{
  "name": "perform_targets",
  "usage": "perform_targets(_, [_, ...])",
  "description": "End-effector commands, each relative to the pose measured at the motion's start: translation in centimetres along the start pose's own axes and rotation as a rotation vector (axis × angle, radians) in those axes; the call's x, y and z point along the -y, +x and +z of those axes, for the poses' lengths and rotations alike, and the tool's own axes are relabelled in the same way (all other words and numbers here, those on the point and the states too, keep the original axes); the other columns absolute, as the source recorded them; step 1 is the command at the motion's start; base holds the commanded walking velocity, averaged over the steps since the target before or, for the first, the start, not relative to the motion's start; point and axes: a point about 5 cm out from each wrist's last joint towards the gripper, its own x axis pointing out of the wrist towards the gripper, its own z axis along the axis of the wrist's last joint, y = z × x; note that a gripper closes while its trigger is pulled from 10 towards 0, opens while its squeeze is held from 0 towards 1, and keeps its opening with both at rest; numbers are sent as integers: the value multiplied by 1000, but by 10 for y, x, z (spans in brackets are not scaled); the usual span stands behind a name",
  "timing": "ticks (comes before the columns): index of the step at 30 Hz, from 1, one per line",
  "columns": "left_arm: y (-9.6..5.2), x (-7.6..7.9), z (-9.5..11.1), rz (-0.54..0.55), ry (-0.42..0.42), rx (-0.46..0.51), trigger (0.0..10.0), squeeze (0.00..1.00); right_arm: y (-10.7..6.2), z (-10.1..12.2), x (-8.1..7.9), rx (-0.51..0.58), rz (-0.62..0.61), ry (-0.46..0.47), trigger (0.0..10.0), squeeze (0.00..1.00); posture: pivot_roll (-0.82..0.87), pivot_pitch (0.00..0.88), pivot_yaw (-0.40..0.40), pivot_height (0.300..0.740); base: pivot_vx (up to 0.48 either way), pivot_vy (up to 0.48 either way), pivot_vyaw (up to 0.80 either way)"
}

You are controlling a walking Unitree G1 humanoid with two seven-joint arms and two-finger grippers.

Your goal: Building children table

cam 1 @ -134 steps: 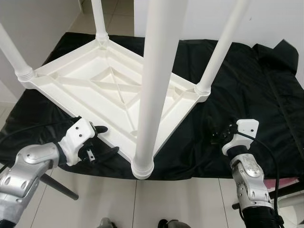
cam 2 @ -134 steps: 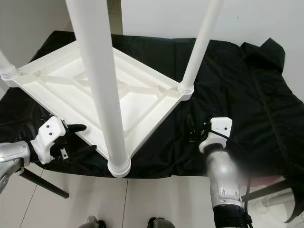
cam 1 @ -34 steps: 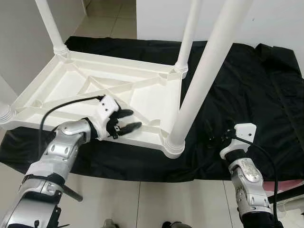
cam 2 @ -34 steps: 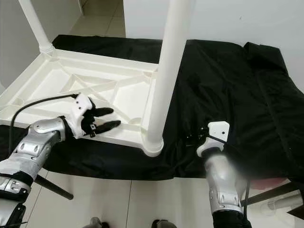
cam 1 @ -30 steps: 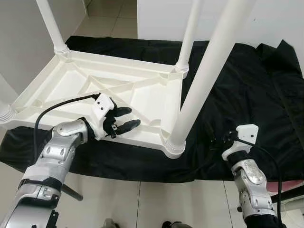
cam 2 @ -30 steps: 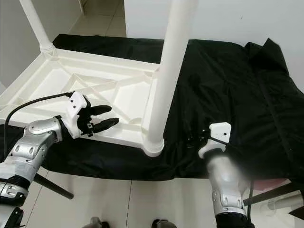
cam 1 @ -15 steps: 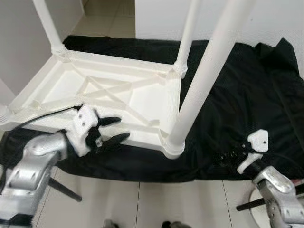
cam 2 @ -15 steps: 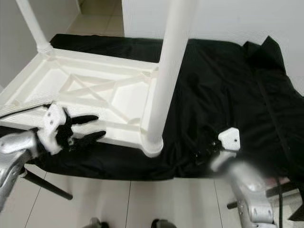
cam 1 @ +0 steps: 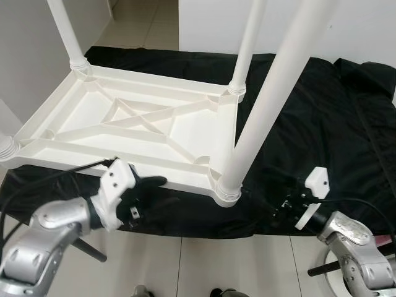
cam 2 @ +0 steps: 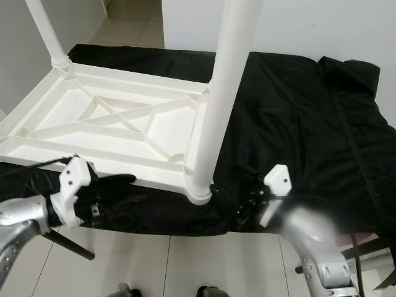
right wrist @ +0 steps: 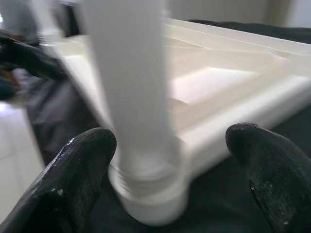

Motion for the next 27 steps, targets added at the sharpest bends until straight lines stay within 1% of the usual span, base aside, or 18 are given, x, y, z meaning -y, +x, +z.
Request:
perform_targets(1, [0,-3,-3,61,3,-38,10000,0,4,-1,-5,-7,40,3,10000,0,8,129,-10,740,0,0,0])
perform_targets(5, [-1,-6,-4,98,3,-51,10000,0,9,-1,-8,-7,73,11,10000,0,9,131,-13,740,0,0,0])
perform_targets(6, [-1,-7,-2,107,9,-52,10000,0,15,-2,-9,-5,84,12,10000,0,14,136,-17,740,0,0,0])
perform_targets(9, [-1,-7,-2,107,9,-52,10000,0,15,-2,-9,-5,84,12,10000,0,14,136,-17,740,0,0,0])
perform_targets(10, [1,-6,-2,121,11,-55,10000,0,23,-4,-9,-4,77,4,10000,0,21,138,-23,740,0,0,0])
perform_targets(11, [1,-6,-2,121,11,-55,10000,0,23,-4,-9,-4,77,4,10000,0,21,138,-23,740,0,0,0])
perform_targets(12, [3,-5,-2,135,-1,-60,10000,0,31,-7,-6,-4,51,-17,10000,0,26,136,-30,740,0,0,0])
perform_targets(13, [3,-5,-2,135,-1,-60,10000,0,31,-7,-6,-4,51,-17,10000,0,26,136,-30,740,0,0,0])
perform_targets(14, [6,-4,-3,144,-20,-60,10000,0,39,-8,-4,-2,18,-22,10000,0,27,136,-31,740,0,0,0])
perform_targets(16, [6,-4,-3,144,-20,-60,10000,0,39,-8,-4,-2,18,-22,10000,0,27,136,-31,740,0,0,0])
perform_targets(17, [15,1,-5,155,-62,-30,10000,0,49,-13,0,-7,-33,-13,10000,0,34,135,-47,740,0,0,0])
perform_targets(19, [15,1,-5,155,-62,-30,10000,0,49,-13,0,-7,-33,-13,10000,0,34,135,-47,740,0,0,0])
perform_targets(20, [24,6,-9,146,-108,-10,10000,0,56,-17,3,-10,-73,3,10000,0,35,136,-53,740,0,0,0])
perform_targets(22, [24,6,-9,146,-108,-10,10000,0,56,-17,3,-10,-73,3,10000,0,35,136,-53,740,0,0,0])
perform_targets(23, [35,9,-11,175,-157,3,10000,0,60,-20,13,-16,-131,1,10000,0,30,135,-54,740,0,0,0])
perform_targets(25, [35,9,-11,175,-157,3,10000,0,60,-20,13,-16,-131,1,10000,0,30,135,-54,740,0,0,0])
perform_targets(26, [47,6,-8,234,-158,31,10000,0,61,-21,25,-24,-196,-1,10000,0,20,133,-54,740,0,0,0])
perform_targets(27, [53,4,-5,275,-151,47,10000,0,60,-21,33,-28,-238,-3,10000,0,20,133,-54,740,0,0,0])
